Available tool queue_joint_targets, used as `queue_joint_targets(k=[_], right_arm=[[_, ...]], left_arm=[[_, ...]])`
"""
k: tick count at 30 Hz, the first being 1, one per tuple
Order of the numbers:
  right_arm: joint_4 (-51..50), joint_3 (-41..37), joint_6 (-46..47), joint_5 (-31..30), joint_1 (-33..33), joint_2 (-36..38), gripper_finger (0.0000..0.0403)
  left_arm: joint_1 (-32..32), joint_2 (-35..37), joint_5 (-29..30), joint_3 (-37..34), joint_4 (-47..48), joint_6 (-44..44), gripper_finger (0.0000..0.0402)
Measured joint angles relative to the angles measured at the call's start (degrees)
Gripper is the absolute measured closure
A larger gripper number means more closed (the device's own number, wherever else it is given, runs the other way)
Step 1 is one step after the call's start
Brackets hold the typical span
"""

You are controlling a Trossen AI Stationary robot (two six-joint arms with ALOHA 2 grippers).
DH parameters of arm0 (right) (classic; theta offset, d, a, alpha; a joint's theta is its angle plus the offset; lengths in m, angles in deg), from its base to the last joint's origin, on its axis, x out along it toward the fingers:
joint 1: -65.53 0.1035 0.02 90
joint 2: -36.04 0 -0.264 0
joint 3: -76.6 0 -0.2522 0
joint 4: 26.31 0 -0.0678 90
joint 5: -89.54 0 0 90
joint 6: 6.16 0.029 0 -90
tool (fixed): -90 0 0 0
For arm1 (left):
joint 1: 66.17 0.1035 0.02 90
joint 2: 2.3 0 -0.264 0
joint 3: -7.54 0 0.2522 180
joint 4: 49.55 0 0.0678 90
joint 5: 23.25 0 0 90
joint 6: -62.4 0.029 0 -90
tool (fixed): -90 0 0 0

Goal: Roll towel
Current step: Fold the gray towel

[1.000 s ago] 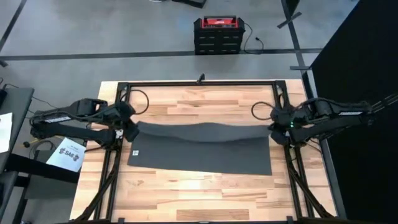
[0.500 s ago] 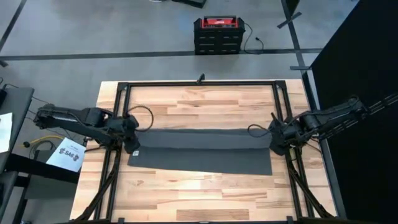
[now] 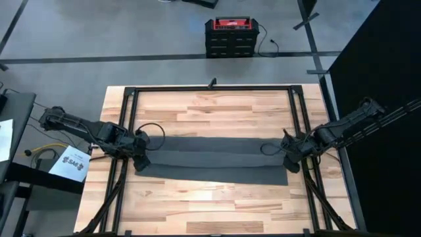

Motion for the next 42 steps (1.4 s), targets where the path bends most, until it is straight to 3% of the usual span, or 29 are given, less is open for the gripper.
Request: queue_joint_targets(k=[17, 24, 34, 42], right_arm=[[6.06, -0.46, 3.35, 3.27, 6.84, -10.08, 0.039], [6.11, -0.46, 3.32, 3.25, 7.26, -11.6, 0.0369], [6.34, -0.46, 3.74, 3.16, 7.24, -11.44, 0.0386], [8.8, -0.46, 2.81, 3.16, 7.24, -11.42, 0.0389]], left_arm=[[-2.41, 0.0, 0.12, -0.05, -1.34, -0.7, 0.0401], [-2.41, -0.02, 0.24, -0.05, 1.28, -1.32, 0.0402], [-2.39, 0.26, 2.09, -0.03, 3.78, -1.73, 0.0401], [-2.39, 0.26, 12.37, 4.03, 4.59, 1.02, 0.0402]])
